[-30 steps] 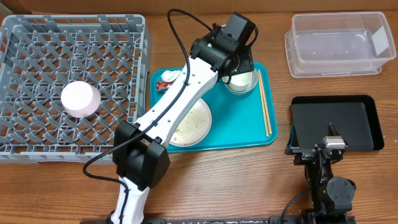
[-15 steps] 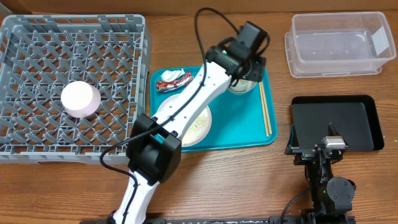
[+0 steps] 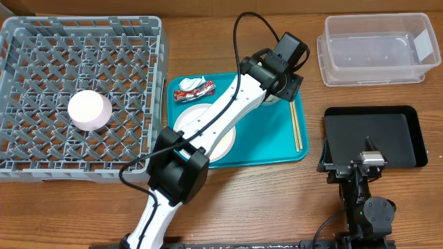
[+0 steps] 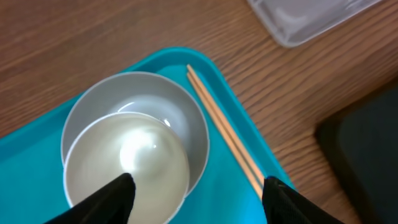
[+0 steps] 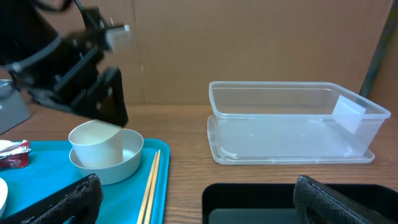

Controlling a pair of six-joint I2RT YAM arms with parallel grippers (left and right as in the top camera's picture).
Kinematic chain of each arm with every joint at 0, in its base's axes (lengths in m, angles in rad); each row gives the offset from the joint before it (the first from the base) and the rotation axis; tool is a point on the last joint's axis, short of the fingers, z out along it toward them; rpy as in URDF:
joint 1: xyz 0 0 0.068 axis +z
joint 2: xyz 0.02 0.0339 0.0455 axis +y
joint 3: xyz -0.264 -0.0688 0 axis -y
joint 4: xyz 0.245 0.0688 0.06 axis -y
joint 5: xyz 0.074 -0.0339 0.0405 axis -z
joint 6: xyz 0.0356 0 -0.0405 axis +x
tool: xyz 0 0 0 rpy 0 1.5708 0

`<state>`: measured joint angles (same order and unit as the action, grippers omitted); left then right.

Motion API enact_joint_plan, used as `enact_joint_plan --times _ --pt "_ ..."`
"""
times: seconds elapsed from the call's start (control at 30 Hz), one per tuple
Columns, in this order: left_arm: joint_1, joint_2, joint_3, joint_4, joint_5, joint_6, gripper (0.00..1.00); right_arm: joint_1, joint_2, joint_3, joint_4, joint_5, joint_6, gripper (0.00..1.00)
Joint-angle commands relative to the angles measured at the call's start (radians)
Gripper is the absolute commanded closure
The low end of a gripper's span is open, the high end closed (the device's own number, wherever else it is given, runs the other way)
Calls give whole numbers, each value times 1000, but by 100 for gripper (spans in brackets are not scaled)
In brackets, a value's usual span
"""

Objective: Sort waste into correct bins and load items into the dishwasher
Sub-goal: 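Lower the left gripper into the white cup nested in the bowl, then close the left gripper on the white cup rim and lift it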

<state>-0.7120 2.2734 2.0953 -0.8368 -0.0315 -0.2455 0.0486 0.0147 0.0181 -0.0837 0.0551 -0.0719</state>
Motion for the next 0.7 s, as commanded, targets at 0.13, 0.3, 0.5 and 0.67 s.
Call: enact_joint_plan --times 0.13,0.3,0.5,0.67 --pt "5 35 0 -6 -32 40 44 6 -12 -10 3 -5 -4 0" --pt "5 54 0 -59 -32 40 46 6 -12 -10 3 -5 -4 0" --pt "5 60 0 -52 -31 40 45 6 -12 -10 3 -5 -4 0" --pt "6 61 -2 -50 -48 40 54 6 -12 -10 3 -5 -4 0"
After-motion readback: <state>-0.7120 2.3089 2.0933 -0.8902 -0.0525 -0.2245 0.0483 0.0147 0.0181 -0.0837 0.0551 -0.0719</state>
